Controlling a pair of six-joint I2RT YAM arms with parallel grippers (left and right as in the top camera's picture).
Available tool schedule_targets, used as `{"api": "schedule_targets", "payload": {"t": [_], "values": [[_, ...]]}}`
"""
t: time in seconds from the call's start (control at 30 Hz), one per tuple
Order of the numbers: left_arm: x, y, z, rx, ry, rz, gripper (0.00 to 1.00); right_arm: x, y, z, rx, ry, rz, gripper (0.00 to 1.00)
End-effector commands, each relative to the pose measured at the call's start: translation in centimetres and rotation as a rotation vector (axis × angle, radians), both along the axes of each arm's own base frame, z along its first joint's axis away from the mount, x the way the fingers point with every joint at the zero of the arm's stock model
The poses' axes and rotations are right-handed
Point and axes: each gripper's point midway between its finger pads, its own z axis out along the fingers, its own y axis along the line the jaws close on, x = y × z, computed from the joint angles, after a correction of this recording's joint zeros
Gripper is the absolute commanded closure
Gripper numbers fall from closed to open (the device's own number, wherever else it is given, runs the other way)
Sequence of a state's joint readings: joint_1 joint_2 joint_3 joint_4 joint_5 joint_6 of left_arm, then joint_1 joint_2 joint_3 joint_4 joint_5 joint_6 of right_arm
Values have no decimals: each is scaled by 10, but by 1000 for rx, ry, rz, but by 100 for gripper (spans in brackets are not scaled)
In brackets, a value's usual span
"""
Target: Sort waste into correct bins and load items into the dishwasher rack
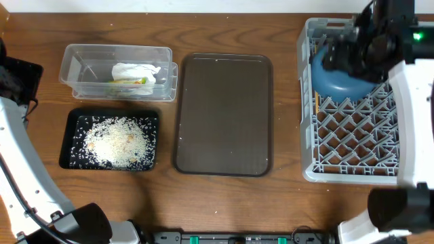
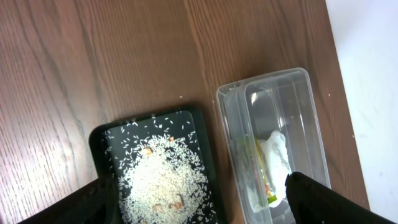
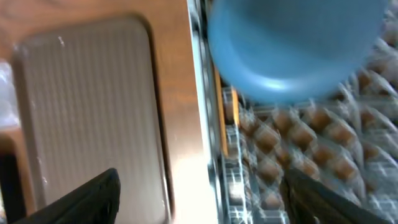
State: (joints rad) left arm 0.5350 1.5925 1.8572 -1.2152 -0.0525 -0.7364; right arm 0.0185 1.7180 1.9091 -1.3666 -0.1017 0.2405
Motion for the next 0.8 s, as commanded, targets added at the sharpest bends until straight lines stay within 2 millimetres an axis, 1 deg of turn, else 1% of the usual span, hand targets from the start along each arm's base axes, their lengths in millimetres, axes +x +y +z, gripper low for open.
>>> {"api": "schedule_targets", "payload": {"t": [0.0,0.07,0.2,0.23,0.27,0.3,0.37,0.43,0.5,0.6,0.67,0.77], "values": [[-2,3,-1,4,9,15,12,-27,3,17,-130,-8,16,22],[-2,3,-1,4,9,15,12,-41,12,16,-169,3,16,21],[-2,3,-1,4,9,15,11,-70,45,10,-204,-17,72,20],[-2,3,-1,4,9,15,12,-76,52,7,-219,-25,84,17],[-2,3,-1,4,9,15,12,-82,57,4,-231,-28,104,4],[-2,3,-1,4,9,15,12,-88,64,1,-238,-23,134,1],[-2,3,-1,4,9,15,12,-99,76,-5,-245,-5,190,1],[-2,3,-1,4,9,15,12,-106,84,-8,-252,10,224,1],[-2,3,-1,4,9,15,12,-108,91,-9,-250,12,248,1],[-2,3,-1,4,9,15,12,-127,100,-15,-209,86,296,1],[-2,3,-1,4,9,15,12,-133,99,-17,-207,112,307,1],[-2,3,-1,4,9,15,12,-134,98,-17,-215,119,317,1]]}}
